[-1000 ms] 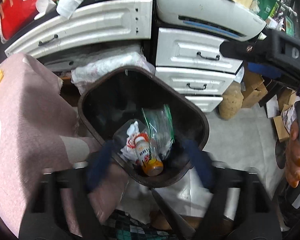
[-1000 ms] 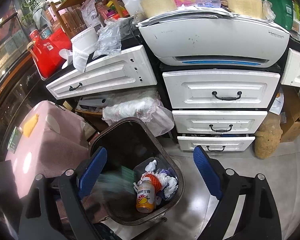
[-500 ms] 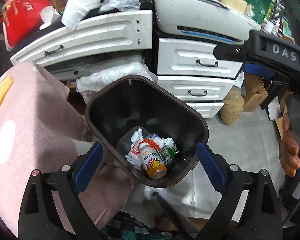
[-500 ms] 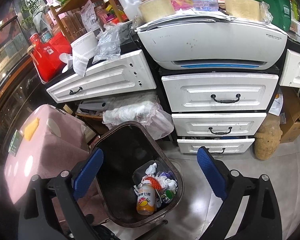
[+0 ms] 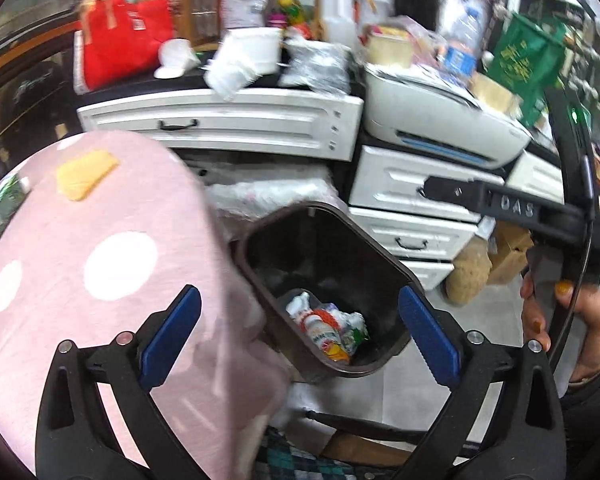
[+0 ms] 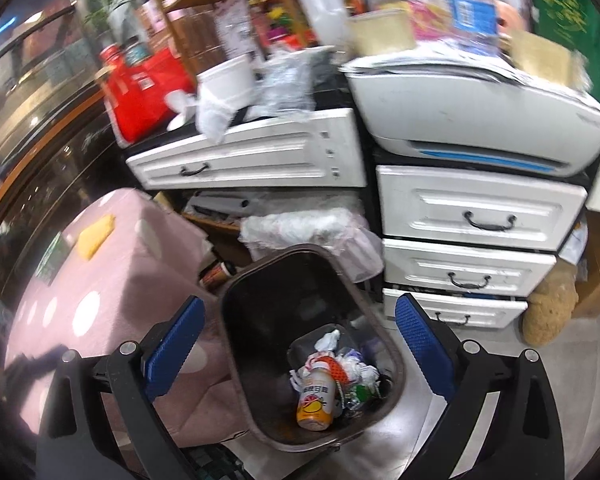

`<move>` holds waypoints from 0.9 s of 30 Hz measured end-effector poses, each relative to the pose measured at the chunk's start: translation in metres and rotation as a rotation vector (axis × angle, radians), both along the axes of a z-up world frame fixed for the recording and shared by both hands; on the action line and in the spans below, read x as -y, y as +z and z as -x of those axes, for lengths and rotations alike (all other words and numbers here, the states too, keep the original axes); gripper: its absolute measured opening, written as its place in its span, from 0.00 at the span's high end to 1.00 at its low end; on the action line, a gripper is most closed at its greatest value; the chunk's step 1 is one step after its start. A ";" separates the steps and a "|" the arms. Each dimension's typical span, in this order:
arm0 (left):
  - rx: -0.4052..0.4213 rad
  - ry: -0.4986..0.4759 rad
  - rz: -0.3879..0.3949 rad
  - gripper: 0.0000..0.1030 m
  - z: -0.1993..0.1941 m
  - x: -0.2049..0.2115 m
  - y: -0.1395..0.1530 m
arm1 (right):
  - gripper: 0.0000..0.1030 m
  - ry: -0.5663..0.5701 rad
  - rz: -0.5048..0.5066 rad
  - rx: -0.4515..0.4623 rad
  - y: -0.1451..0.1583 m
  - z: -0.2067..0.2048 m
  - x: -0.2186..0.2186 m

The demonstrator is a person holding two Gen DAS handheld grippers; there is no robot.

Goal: Collect trash
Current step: 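Withdraw both grippers from the bin back toward the table, then grasp the yellow foam net with the right gripper while the left gripper grasps the green milk carton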

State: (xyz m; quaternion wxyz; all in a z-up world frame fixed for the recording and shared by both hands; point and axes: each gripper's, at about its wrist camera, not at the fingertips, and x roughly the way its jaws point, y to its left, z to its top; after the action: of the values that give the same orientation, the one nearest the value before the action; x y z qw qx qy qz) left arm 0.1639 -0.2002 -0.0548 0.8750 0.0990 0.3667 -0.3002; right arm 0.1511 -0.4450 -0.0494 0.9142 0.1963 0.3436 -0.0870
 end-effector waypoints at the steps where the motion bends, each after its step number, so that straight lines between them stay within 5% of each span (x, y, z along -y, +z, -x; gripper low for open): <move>1: 0.003 0.022 0.007 0.06 -0.002 -0.009 0.003 | 0.08 0.016 0.006 0.001 0.002 -0.003 -0.006; 12: 0.047 0.229 -0.043 0.06 -0.031 -0.105 0.008 | 0.07 0.261 0.083 0.015 0.024 -0.045 -0.091; 18: 0.017 0.366 -0.042 0.06 -0.063 -0.167 0.003 | 0.07 0.404 0.115 -0.006 0.026 -0.076 -0.141; 27: 0.087 0.483 -0.102 0.06 -0.123 -0.248 0.010 | 0.07 0.588 0.167 -0.057 0.020 -0.141 -0.209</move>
State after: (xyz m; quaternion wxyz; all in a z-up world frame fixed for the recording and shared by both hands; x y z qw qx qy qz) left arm 0.2867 0.0476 -0.0446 0.9301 0.0654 0.3565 -0.0590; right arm 0.2918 -0.2359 -0.0295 0.9033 0.0101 0.4027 0.1477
